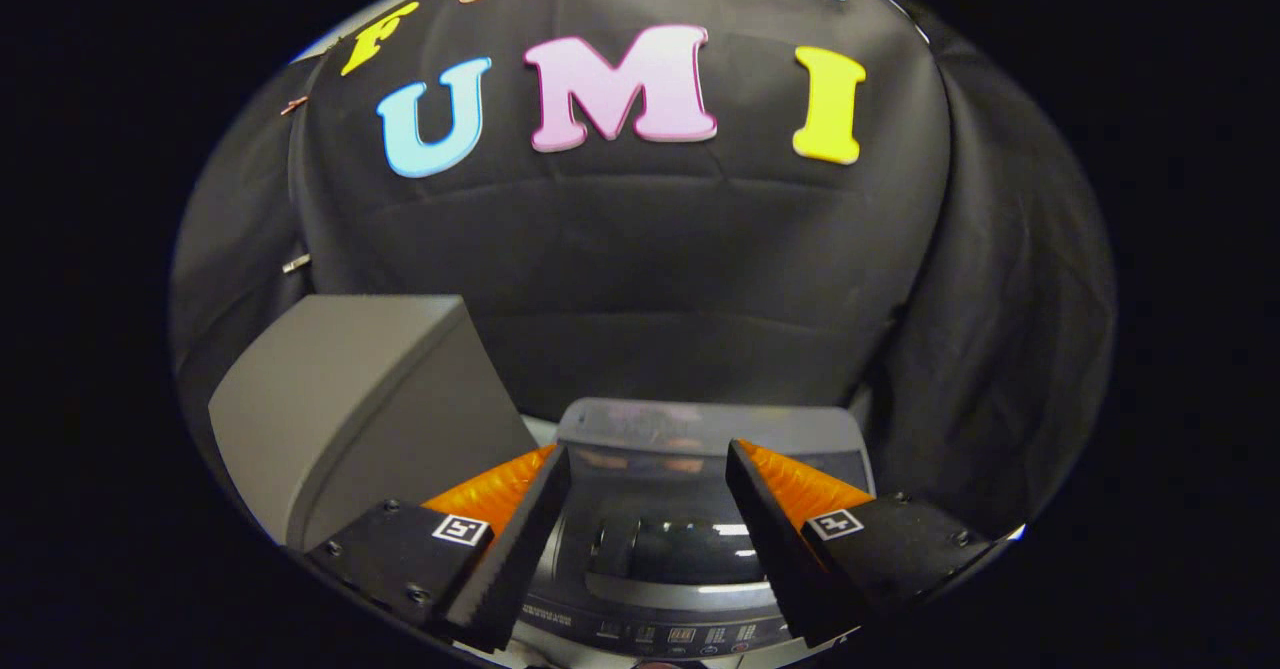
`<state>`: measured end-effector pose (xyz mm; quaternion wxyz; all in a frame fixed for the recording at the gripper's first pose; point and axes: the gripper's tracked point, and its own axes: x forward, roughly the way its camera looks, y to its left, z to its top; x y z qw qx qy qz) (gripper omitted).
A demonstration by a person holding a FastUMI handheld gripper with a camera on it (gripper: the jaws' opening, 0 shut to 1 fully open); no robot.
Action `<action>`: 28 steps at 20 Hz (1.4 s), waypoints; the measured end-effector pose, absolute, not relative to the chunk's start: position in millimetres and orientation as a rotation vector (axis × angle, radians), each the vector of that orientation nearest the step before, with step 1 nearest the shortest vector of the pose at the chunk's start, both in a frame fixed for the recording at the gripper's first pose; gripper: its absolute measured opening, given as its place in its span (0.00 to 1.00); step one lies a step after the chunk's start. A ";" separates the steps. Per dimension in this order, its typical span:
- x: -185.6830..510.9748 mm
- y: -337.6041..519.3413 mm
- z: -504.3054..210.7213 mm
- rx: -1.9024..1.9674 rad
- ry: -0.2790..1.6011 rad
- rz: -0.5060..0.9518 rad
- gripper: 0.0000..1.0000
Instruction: Put the clothes into the washing machine and then close the washing machine lid.
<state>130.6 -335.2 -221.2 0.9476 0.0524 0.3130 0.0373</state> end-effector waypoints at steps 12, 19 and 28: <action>87.4 -301.0 -60.8 0.137 0.181 -0.010 0.99; 44.3 -275.5 -40.5 0.134 0.044 -0.032 0.99; 24.2 -270.0 -36.5 0.137 0.021 -0.068 0.99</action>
